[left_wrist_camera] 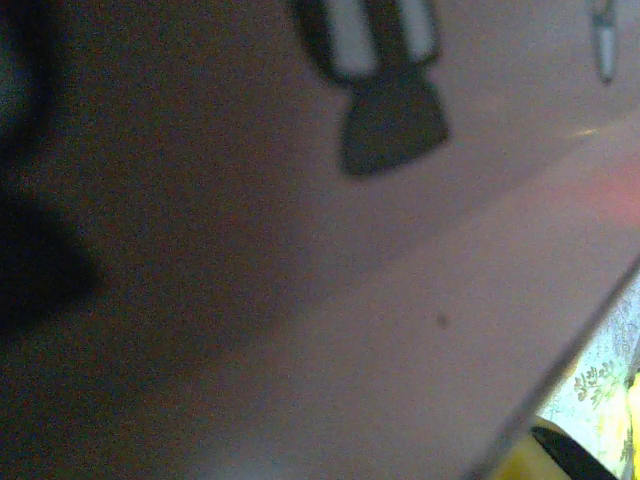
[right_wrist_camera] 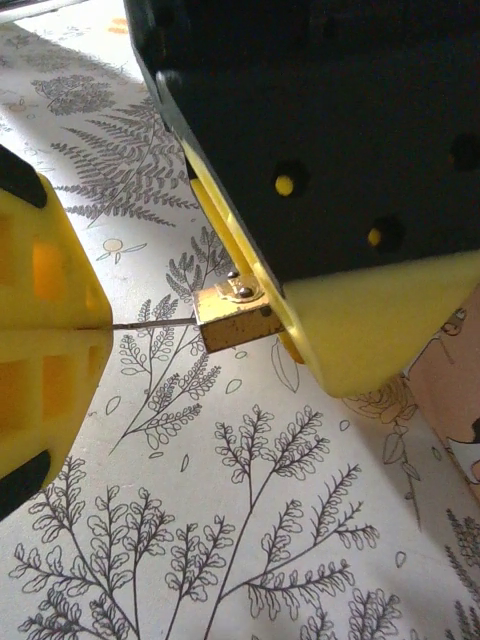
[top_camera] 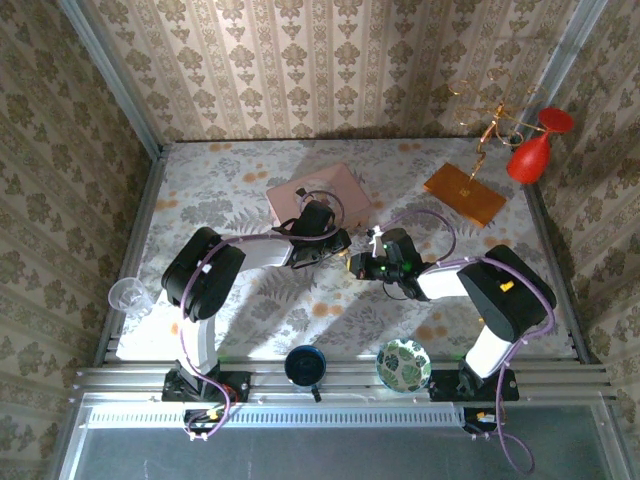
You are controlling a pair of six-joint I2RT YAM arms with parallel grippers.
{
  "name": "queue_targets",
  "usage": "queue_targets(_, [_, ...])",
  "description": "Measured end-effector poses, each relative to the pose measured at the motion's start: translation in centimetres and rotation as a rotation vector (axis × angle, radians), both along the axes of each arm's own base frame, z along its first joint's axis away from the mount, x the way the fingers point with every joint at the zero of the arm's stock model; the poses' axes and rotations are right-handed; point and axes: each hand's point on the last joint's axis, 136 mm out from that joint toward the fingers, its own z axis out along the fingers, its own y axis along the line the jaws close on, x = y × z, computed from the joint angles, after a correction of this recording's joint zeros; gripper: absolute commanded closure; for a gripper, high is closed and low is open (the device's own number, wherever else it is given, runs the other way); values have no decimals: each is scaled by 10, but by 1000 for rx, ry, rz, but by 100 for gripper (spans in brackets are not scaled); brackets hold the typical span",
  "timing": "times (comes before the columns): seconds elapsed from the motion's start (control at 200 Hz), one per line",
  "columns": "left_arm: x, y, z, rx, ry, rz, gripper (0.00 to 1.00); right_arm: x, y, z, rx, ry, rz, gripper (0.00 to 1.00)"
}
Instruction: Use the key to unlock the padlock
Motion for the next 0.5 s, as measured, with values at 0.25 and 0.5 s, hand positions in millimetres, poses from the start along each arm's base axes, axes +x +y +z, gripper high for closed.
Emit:
queue_targets(0.25, [0,-1,1,-4,0,-3,100,1,2,-3,1,3,3,100])
queue_targets(0.5, [-1,-1,1,-6,-2,-8,100,3,-1,-3,0,5,-5,100])
